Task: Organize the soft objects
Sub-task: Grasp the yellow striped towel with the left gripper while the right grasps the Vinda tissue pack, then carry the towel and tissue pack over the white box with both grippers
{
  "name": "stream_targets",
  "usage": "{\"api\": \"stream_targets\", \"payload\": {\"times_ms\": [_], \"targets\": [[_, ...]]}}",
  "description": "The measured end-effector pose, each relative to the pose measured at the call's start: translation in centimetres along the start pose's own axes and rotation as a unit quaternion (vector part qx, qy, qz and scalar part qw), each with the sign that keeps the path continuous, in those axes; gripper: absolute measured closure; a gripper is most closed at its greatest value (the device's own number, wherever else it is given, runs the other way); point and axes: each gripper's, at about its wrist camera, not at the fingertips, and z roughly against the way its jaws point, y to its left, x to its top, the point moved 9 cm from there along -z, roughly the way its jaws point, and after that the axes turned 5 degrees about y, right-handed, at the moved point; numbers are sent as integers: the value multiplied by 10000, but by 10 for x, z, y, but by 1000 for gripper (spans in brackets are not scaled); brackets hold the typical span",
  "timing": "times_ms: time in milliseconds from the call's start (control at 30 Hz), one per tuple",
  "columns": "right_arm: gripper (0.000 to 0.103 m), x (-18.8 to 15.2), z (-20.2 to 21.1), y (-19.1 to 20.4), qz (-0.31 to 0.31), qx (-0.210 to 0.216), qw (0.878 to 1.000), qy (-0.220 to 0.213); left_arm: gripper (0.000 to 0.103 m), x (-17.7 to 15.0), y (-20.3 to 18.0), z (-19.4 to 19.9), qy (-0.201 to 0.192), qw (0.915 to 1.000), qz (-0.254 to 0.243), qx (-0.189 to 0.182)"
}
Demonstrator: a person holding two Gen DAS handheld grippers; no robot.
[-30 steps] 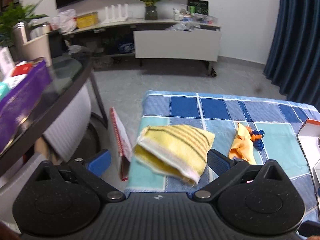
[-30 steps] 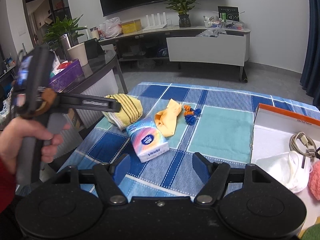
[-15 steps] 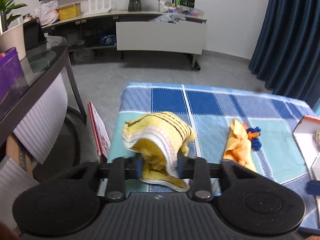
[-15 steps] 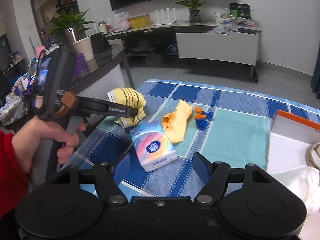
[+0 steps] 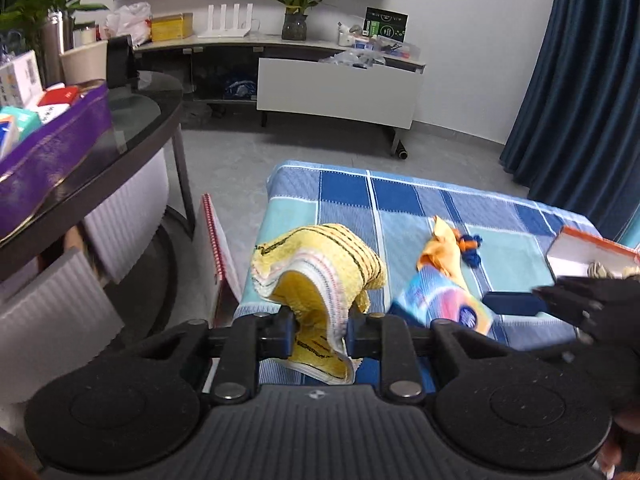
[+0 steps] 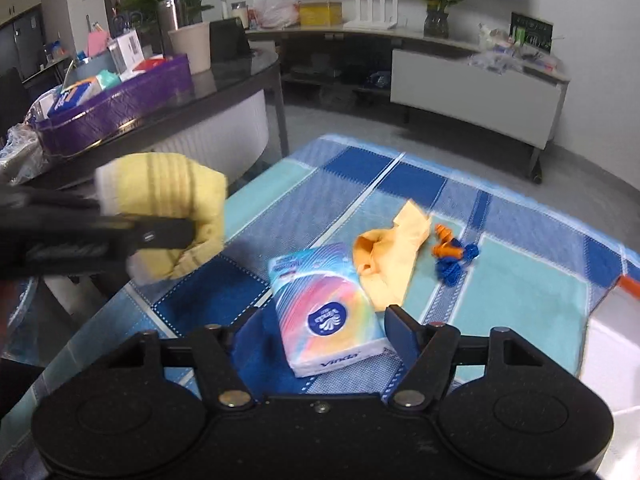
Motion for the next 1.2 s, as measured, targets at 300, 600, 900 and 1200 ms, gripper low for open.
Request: {"api": "stream_targets", "payload": {"times_ms": [300, 600, 900, 1200], "targets": [[39, -14, 44, -3, -442, -114, 9986, -285, 79, -24, -10, 26, -59, 9998, 215, 4], [40, -62, 116, -4, -793, -283, 9946, -607, 79, -53, -32, 62, -119, 9995, 262, -104], [40, -102, 175, -10, -1124, -599, 9874, -936, 79, -74, -67, 94, -288, 9994, 95, -165], [40, -114, 218, -14, -1148, -769, 9827, -1236, 79, -74, -85, 117, -490, 9986, 13, -177]]}}
